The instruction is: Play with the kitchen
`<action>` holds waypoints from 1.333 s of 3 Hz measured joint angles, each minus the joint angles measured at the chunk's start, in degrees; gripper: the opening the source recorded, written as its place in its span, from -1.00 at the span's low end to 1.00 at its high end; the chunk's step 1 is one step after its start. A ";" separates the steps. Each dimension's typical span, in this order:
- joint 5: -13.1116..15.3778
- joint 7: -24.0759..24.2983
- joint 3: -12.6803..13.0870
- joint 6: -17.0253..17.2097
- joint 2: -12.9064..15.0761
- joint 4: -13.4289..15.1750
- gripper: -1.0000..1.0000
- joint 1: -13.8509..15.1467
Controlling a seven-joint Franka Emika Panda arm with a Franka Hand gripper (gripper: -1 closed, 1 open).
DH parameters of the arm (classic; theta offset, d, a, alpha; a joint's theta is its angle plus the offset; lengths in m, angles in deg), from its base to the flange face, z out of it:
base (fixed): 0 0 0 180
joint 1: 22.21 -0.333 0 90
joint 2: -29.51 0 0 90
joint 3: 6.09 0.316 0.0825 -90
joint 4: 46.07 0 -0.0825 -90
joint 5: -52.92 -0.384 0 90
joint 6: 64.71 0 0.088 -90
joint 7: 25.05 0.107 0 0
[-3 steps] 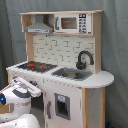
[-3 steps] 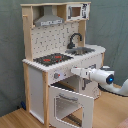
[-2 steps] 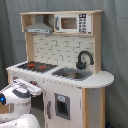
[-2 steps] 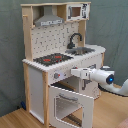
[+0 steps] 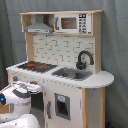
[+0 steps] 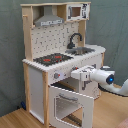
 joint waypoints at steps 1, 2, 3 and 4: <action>0.00 -6.50 0.00 0.00 0.00 0.05 -1.00 -0.03; -0.11 -11.94 -0.01 -0.03 0.26 0.01 -1.00 -0.09; -0.12 -11.92 -0.02 -0.03 0.26 -0.09 1.00 -0.11; -0.62 -1.97 0.44 1.16 0.41 1.25 1.00 -3.04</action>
